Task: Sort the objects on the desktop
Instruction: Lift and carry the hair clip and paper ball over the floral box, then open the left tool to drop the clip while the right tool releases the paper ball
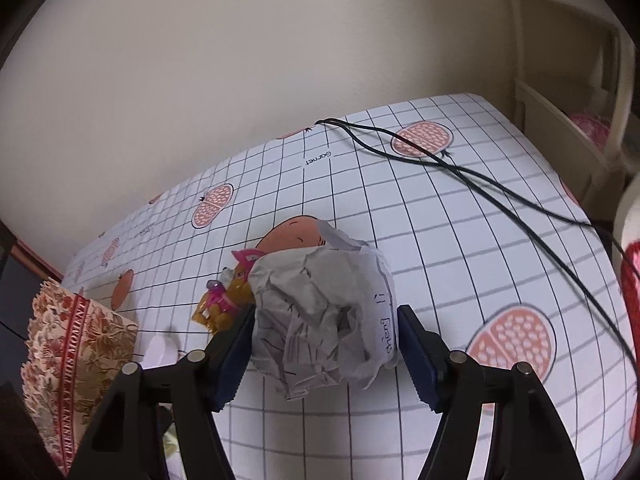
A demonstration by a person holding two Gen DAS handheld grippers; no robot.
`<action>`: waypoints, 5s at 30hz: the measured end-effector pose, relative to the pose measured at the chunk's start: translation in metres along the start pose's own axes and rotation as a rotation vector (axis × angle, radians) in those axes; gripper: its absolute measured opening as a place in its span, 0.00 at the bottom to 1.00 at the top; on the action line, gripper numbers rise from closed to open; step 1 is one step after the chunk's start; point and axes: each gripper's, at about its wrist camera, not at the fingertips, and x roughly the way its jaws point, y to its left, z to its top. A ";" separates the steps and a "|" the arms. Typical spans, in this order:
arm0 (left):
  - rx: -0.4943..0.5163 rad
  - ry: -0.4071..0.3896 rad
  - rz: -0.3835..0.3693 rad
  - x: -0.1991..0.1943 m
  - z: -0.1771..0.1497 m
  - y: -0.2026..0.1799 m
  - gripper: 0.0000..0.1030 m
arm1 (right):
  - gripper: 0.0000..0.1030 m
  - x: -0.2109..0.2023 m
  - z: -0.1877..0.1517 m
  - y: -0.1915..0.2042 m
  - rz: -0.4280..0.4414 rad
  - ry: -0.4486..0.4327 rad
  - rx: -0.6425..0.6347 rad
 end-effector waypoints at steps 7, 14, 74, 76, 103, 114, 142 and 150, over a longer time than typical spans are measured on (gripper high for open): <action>0.002 0.011 -0.016 0.000 0.000 -0.001 0.54 | 0.69 -0.011 -0.013 -0.006 0.042 0.028 0.088; 0.017 0.022 -0.029 0.001 0.000 -0.004 0.54 | 0.69 -0.015 -0.027 -0.012 0.075 0.041 0.175; -0.033 -0.332 -0.168 -0.145 0.042 0.024 0.54 | 0.66 -0.136 -0.018 0.128 0.235 -0.320 0.015; -0.053 -0.340 -0.170 -0.149 0.045 0.032 0.53 | 0.66 -0.130 -0.023 0.141 0.245 -0.313 -0.002; -0.295 -0.444 -0.089 -0.179 0.062 0.158 0.53 | 0.66 -0.118 -0.071 0.250 0.346 -0.253 -0.229; -0.373 -0.475 -0.050 -0.187 0.062 0.197 0.53 | 0.66 -0.118 -0.092 0.282 0.383 -0.228 -0.314; -0.424 -0.353 -0.013 -0.142 0.062 0.223 0.54 | 0.68 -0.071 -0.108 0.281 0.348 -0.062 -0.394; -0.429 -0.340 0.004 -0.141 0.062 0.225 0.54 | 0.69 -0.070 -0.106 0.280 0.336 -0.059 -0.398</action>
